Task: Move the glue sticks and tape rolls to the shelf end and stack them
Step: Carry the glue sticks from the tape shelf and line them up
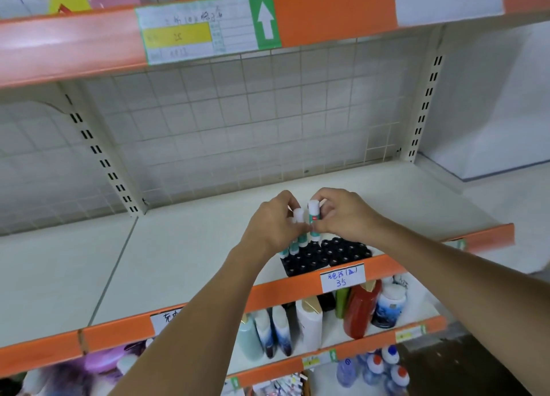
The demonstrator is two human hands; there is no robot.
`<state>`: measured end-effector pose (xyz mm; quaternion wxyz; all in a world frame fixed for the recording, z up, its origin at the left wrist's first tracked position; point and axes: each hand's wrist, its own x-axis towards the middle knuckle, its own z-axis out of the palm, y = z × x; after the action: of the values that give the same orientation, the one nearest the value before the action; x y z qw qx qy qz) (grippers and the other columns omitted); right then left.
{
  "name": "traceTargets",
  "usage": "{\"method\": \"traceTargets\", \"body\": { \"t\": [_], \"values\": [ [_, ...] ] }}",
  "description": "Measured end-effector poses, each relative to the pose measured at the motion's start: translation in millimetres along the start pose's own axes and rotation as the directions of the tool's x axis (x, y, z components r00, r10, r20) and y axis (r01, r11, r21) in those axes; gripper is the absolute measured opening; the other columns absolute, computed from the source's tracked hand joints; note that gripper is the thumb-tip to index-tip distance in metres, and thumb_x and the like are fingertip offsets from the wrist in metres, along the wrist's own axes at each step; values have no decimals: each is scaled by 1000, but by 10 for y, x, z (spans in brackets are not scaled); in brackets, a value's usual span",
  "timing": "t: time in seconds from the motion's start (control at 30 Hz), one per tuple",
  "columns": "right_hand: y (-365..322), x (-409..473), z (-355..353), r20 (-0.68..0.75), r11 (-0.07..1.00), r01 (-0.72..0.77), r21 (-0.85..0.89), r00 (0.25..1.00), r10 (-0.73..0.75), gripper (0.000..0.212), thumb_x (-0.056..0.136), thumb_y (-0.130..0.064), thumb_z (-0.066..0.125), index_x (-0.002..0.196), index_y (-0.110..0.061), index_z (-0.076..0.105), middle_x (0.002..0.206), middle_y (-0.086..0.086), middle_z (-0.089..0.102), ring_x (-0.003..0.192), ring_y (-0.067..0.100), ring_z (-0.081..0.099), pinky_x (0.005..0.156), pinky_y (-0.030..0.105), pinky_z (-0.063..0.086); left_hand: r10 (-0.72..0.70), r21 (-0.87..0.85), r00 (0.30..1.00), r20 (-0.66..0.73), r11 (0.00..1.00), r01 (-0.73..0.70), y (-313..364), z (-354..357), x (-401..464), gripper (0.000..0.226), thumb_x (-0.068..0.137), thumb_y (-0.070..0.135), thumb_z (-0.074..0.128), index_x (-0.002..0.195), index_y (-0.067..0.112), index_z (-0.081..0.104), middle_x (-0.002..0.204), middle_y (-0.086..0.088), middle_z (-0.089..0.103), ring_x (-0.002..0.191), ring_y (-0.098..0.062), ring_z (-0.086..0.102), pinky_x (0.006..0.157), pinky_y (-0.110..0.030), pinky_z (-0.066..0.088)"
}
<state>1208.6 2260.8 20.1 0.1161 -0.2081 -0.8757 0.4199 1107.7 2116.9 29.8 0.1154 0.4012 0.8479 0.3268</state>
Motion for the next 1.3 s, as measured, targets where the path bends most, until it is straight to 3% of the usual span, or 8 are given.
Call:
{"method": "traceTargets", "body": {
  "t": [0.2, 0.33, 0.63, 0.77, 0.97, 1.1, 1.3],
  "values": [
    [10, -11, 39, 37, 997, 59, -51, 998, -58, 35, 74, -14, 82, 96, -32, 61, 81, 1, 71, 75, 20, 69, 79, 41, 58, 13, 15, 1000, 14, 1000, -13, -4, 18, -1, 30, 80, 28, 76, 98, 21, 53, 82, 2, 64, 61, -7, 56, 51, -20, 38],
    [6, -17, 55, 40, 992, 88, -85, 996, -85, 36, 75, -17, 83, 98, -34, 60, 81, -2, 69, 76, 20, 68, 78, 40, 58, 19, 4, 1000, 17, 1000, -19, -7, 32, -53, 33, 80, 29, 77, 101, 19, 53, 81, 0, 66, 56, -10, 58, 44, -16, 40],
    [10, -83, 42, 54, 971, 141, -192, 990, -133, 22, 78, -8, 76, 93, -21, 66, 84, 2, 71, 78, 21, 68, 76, 42, 57, 48, 97, 999, -19, 994, -46, -31, 97, -59, 34, 79, 30, 78, 99, 23, 51, 78, 2, 62, 66, -18, 60, 59, -31, 51],
    [31, -113, 61, 47, 966, 138, -217, 990, -131, 19, 79, -9, 76, 92, -18, 67, 86, 1, 71, 79, 19, 69, 76, 40, 57, 45, 120, 999, -18, 992, -42, -49, 128, -52, 34, 80, 28, 77, 100, 23, 51, 82, 0, 61, 67, -15, 56, 57, -28, 45],
    [0, -97, 110, 49, 953, 149, -263, 989, -142, 17, 78, -7, 77, 80, -18, 64, 79, -1, 68, 75, 21, 67, 71, 34, 55, 53, 110, 998, -36, 993, -48, -61, 179, -63, 32, 81, 27, 75, 101, 21, 51, 79, -1, 61, 68, -23, 60, 64, -38, 54],
    [-55, -57, 91, 72, 937, 143, -319, 989, -127, 12, 79, -11, 78, 82, -12, 67, 77, -3, 65, 75, 20, 63, 69, 31, 50, 58, 135, 997, -45, 990, -52, -55, 192, -76, 31, 83, 27, 73, 103, 20, 50, 79, 0, 59, 68, -21, 56, 61, -35, 48],
    [-45, -75, 160, 41, 928, 145, -343, 989, -140, 31, 80, -12, 78, 64, -24, 54, 76, 1, 64, 73, 22, 63, 65, 31, 48, 71, 180, 997, 11, 981, -72, -21, 142, -36, 28, 86, 14, 69, 107, 16, 50, 80, 1, 58, 71, -21, 53, 59, -31, 43]
  ]
}}
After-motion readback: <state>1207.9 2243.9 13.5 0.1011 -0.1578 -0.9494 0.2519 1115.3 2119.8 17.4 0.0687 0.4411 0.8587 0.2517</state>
